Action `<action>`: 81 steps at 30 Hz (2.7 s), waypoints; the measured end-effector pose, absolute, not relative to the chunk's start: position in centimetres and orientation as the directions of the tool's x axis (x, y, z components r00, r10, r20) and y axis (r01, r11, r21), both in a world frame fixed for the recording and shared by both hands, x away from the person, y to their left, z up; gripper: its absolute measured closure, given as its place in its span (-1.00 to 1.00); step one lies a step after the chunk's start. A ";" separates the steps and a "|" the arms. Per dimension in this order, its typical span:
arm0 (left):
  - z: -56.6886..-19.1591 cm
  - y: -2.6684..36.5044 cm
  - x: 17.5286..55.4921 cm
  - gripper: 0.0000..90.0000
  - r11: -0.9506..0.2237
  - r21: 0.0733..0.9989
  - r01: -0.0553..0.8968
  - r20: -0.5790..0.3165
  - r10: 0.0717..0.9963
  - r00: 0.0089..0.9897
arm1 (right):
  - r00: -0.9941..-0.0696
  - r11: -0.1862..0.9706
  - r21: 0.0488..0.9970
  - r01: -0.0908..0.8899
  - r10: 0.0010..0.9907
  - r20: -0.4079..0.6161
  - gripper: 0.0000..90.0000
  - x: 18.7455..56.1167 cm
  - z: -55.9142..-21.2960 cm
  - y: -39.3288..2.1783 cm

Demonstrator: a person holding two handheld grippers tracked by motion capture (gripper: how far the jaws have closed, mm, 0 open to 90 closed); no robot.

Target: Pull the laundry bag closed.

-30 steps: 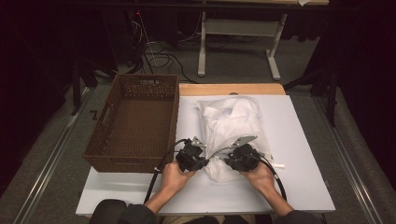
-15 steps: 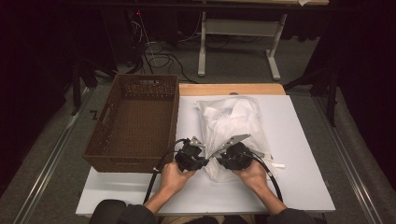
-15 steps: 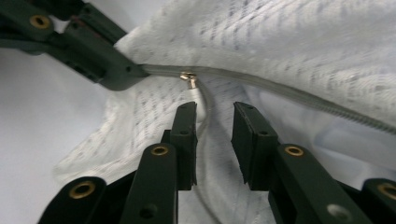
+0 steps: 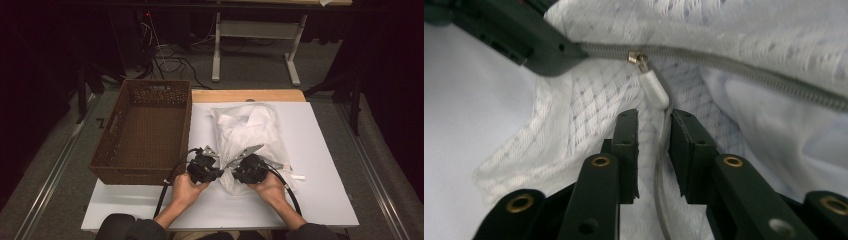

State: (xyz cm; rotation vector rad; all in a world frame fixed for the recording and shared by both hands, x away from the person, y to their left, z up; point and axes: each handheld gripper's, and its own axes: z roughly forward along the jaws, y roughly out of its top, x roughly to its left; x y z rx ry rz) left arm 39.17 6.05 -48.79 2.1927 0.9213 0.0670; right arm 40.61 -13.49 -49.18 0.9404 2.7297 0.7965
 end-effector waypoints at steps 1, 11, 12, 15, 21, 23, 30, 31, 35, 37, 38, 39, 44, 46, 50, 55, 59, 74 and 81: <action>-48.8 6.0 39.1 0.91 -0.464 0.658 0.593 -0.224 0.631 0.742 | -0.793 0.663 0.527 0.531 0.608 0.035 0.62 40.7 -49.2 -13.4; -48.9 5.9 39.1 0.90 -0.469 0.656 0.591 -0.226 0.626 0.747 | -0.802 0.649 0.553 0.522 0.595 0.058 0.78 40.9 -49.3 -13.2; -48.9 5.9 39.1 0.90 -0.469 0.655 0.592 -0.226 0.626 0.747 | -0.811 0.657 0.559 0.505 0.584 0.047 0.81 40.9 -49.2 -13.1; -48.9 5.9 39.1 0.90 -0.470 0.655 0.591 -0.224 0.626 0.747 | -0.813 0.654 0.564 0.504 0.580 0.054 0.85 40.5 -49.1 -12.9; -48.9 5.9 39.1 0.90 -0.474 0.653 0.591 -0.223 0.625 0.748 | -0.810 0.652 0.565 0.506 0.584 0.052 0.83 40.9 -49.1 -12.7; -48.9 5.9 39.1 0.90 -0.473 0.653 0.591 -0.223 0.625 0.748 | -0.811 0.651 0.567 0.504 0.583 0.051 0.83 41.1 -49.3 -12.6; -49.1 5.9 39.1 0.90 -0.475 0.651 0.592 -0.223 0.626 0.747 | -0.815 0.661 0.558 0.502 0.578 0.049 0.87 41.3 -49.4 -12.2; -49.1 5.9 39.1 0.90 -0.477 0.649 0.593 -0.220 0.628 0.747 | -0.816 0.663 0.556 0.501 0.576 0.049 0.88 41.2 -49.4 -12.2; -49.2 5.8 39.1 0.90 -0.485 0.644 0.592 -0.202 0.638 0.743 | -0.818 0.678 0.544 0.494 0.575 0.026 0.89 40.9 -49.2 -12.4; -49.3 5.7 39.1 0.90 -0.500 0.637 0.587 -0.181 0.643 0.744 | -0.817 0.680 0.543 0.493 0.576 0.019 0.89 40.9 -49.1 -12.5; -49.4 5.7 39.1 0.90 -0.505 0.634 0.585 -0.173 0.645 0.744 | -0.822 0.688 0.541 0.484 0.569 0.012 0.89 40.9 -49.0 -12.6; -49.5 5.6 39.1 0.90 -0.506 0.632 0.587 -0.169 0.649 0.741 | -0.822 0.689 0.540 0.483 0.570 0.008 0.89 40.8 -49.0 -12.7; -49.8 5.3 39.1 0.91 -0.533 0.616 0.580 -0.133 0.655 0.744 | -0.824 0.708 0.518 0.481 0.566 -0.009 0.90 40.5 -49.1 -12.8; -50.0 5.4 39.2 0.92 -0.537 0.611 0.582 -0.130 0.657 0.743 | -0.824 0.710 0.515 0.480 0.566 -0.011 0.90 40.4 -49.0 -12.9; -50.2 5.4 39.3 0.92 -0.534 0.608 0.588 -0.137 0.659 0.740 | -0.821 0.707 0.514 0.486 0.571 -0.008 0.91 40.4 -48.8 -13.2; -50.3 5.5 39.3 0.92 -0.534 0.609 0.587 -0.137 0.658 0.741 | -0.826 0.711 0.517 0.477 0.563 -0.012 0.91 40.3 -48.8 -13.5; -50.3 5.4 39.3 0.92 -0.531 0.611 0.587 -0.137 0.660 0.739 | -0.825 0.707 0.518 0.481 0.565 -0.006 0.91 40.1 -48.7 -13.6; -50.4 5.5 39.3 0.92 -0.524 0.611 0.593 -0.146 0.662 0.735 | -0.825 0.719 0.497 0.486 0.565 -0.012 0.81 40.6 -48.5 -12.3; -50.4 5.5 39.3 0.91 -0.524 0.612 0.593 -0.147 0.661 0.736 | -0.818 0.730 0.462 0.503 0.575 -0.018 0.83 41.1 -48.8 -11.4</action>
